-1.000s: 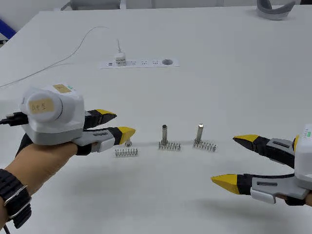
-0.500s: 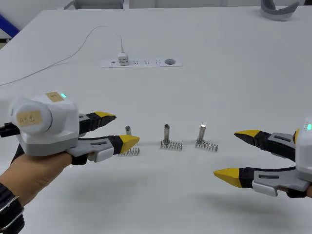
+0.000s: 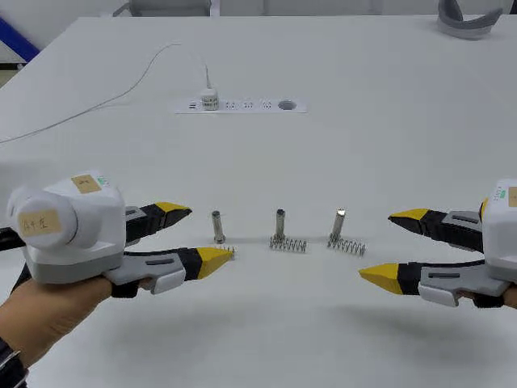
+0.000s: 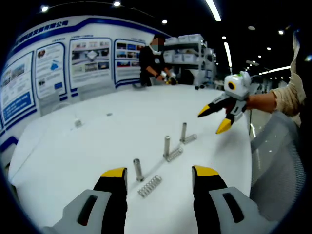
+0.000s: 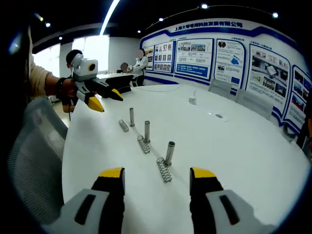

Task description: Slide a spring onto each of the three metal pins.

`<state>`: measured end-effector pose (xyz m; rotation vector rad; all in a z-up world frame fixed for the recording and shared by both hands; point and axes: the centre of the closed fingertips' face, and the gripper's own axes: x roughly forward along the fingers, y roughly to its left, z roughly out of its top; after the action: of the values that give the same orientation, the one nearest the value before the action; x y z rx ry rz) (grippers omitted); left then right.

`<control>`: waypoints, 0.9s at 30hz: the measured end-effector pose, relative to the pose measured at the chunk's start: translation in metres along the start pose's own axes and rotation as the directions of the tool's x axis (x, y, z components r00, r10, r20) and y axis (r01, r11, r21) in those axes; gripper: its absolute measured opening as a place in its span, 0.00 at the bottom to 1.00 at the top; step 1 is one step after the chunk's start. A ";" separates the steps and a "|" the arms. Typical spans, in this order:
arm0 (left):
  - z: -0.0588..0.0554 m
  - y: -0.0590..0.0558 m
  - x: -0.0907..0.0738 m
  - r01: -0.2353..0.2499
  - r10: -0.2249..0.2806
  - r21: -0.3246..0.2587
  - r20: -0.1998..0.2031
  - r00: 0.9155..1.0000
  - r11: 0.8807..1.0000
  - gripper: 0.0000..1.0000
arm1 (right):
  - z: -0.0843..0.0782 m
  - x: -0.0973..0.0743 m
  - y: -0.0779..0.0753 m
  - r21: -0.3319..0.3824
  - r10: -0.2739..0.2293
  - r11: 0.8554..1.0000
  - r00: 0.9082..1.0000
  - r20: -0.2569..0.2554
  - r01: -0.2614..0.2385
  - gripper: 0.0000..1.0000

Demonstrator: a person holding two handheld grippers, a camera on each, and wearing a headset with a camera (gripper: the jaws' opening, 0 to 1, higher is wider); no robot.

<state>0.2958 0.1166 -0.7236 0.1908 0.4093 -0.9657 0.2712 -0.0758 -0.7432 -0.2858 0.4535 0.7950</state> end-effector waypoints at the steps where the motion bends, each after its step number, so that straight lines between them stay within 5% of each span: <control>1: -0.001 -0.001 0.000 0.001 -0.001 -0.002 -0.001 1.000 1.000 0.54 | -0.001 0.002 -0.002 0.001 0.002 1.000 1.000 -0.006 -0.002 0.54; 14: -0.021 -0.014 0.002 0.032 -0.033 -0.026 -0.036 0.999 0.999 0.55 | -0.023 0.023 -0.012 -0.035 0.040 0.998 0.993 -0.113 -0.044 0.36; 27: -0.031 -0.024 0.003 0.048 -0.050 -0.041 -0.048 0.998 0.998 0.55 | -0.027 0.039 -0.015 -0.039 0.071 0.996 0.986 -0.153 -0.078 0.25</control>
<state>0.2697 0.1114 -0.7520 0.1695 0.4792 -1.0017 0.2988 -0.0724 -0.7848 -0.3741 0.5931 0.8608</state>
